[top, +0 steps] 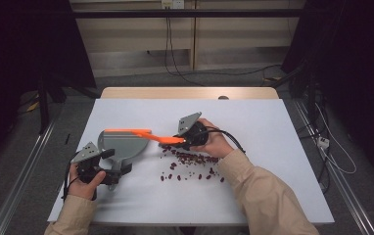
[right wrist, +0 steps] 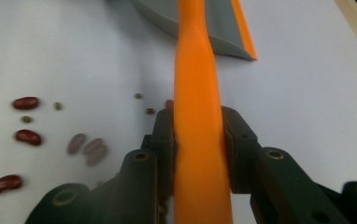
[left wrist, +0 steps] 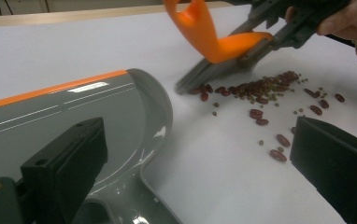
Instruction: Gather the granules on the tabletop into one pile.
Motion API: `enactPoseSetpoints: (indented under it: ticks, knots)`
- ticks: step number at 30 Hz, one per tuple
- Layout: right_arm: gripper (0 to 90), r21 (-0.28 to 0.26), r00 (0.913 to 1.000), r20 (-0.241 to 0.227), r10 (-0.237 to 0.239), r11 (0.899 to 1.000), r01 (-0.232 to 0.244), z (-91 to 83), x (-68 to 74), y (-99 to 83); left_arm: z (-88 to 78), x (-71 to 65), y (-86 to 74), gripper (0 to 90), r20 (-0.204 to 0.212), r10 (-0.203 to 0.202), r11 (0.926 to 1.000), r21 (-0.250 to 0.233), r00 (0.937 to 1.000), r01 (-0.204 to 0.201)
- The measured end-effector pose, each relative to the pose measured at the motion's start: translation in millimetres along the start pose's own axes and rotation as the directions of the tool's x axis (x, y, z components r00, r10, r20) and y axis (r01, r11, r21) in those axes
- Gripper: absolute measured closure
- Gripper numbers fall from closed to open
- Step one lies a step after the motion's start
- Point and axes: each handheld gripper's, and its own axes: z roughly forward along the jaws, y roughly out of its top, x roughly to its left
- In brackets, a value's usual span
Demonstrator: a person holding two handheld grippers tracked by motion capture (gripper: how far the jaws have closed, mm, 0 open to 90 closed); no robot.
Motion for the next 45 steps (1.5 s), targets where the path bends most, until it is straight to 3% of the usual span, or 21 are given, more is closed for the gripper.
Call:
enactPoseSetpoints:
  ticks: [6,19,23,26,32,36,39,41,45]
  knots:
    - [70.6,-0.001,0.9990,-0.033,-0.029,1.000,0.029,-7.2,15.3,-2.3,0.0,-0.3,-0.1,4.0,-0.001,0.001,1.0000,-0.001,1.0000,-0.001]
    - [70.8,-0.013,0.9983,-0.054,-0.022,1.000,0.021,-15.7,30.4,-3.0,-1.4,-0.7,-0.1,4.0,-0.001,0.009,1.0000,0.004,1.0000,-0.009]
    - [71.0,-0.024,0.9989,-0.045,-0.014,1.000,0.013,-18.6,30.5,-2.5,-1.7,-0.8,0.0,4.0,0.000,0.009,1.0000,0.003,1.0000,-0.009]
    - [71.0,-0.075,0.9999,-0.007,0.009,0.997,-0.010,-25.6,22.9,0.4,-1.3,-1.0,0.1,4.0,0.002,0.009,1.0000,0.001,1.0000,-0.009]
    - [71.0,-0.037,0.9988,0.047,0.011,0.999,-0.009,-12.2,10.8,2.9,-0.3,-0.9,0.2,4.0,0.004,0.009,1.0000,0.001,1.0000,-0.009]
    - [71.0,-0.046,0.9994,0.010,0.032,0.998,-0.032,-4.2,12.8,-1.3,-1.4,-0.4,-0.3,4.0,0.003,0.010,1.0000,0.002,0.9999,-0.010]
    - [70.9,-0.029,0.9999,-0.010,0.002,1.000,-0.002,-5.6,20.3,0.0,-1.4,-0.6,-0.7,4.0,0.003,0.007,1.0000,0.002,1.0000,-0.007]
    - [70.9,-0.042,0.9994,-0.033,0.014,0.999,-0.016,-8.5,24.5,-0.2,-1.8,-0.7,-0.3,4.0,0.004,0.011,0.9999,0.001,0.9999,-0.011]
    - [71.0,-0.051,0.9997,-0.023,0.010,0.999,-0.011,-13.5,31.1,-0.4,-1.2,-1.1,-0.1,4.0,0.003,0.010,0.9999,0.000,0.9999,-0.010]
